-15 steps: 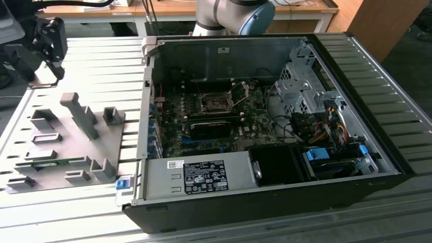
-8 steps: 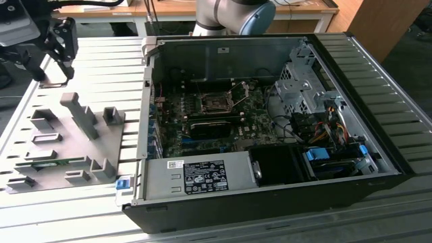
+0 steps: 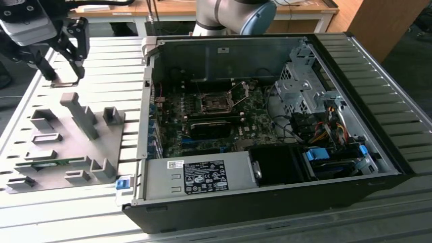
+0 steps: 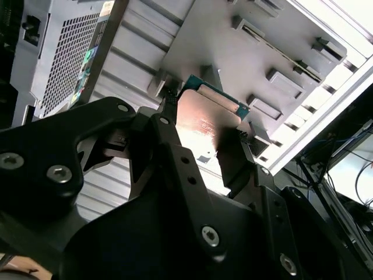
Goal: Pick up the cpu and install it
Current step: 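Pick up the cpu and move it towards the insertion slot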
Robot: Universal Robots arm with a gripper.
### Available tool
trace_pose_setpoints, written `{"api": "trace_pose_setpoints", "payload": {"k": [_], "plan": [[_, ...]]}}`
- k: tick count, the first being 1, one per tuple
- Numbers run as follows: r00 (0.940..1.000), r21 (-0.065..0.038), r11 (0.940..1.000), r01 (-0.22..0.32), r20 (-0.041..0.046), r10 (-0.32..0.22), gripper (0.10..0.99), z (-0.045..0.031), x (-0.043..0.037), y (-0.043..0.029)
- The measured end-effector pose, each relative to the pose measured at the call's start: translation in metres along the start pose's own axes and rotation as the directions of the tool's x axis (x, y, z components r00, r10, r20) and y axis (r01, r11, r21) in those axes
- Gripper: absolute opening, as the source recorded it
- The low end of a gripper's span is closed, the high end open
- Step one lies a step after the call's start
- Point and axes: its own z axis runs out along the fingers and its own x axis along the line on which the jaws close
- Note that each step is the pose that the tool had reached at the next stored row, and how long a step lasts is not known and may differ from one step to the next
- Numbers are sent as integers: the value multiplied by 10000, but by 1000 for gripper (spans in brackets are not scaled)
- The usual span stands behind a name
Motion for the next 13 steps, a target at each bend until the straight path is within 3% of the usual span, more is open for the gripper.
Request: {"api": "trace_pose_setpoints", "payload": {"k": [13], "plan": [[10000,1,10000,0,-1,0,525,1,-252,0]]}}
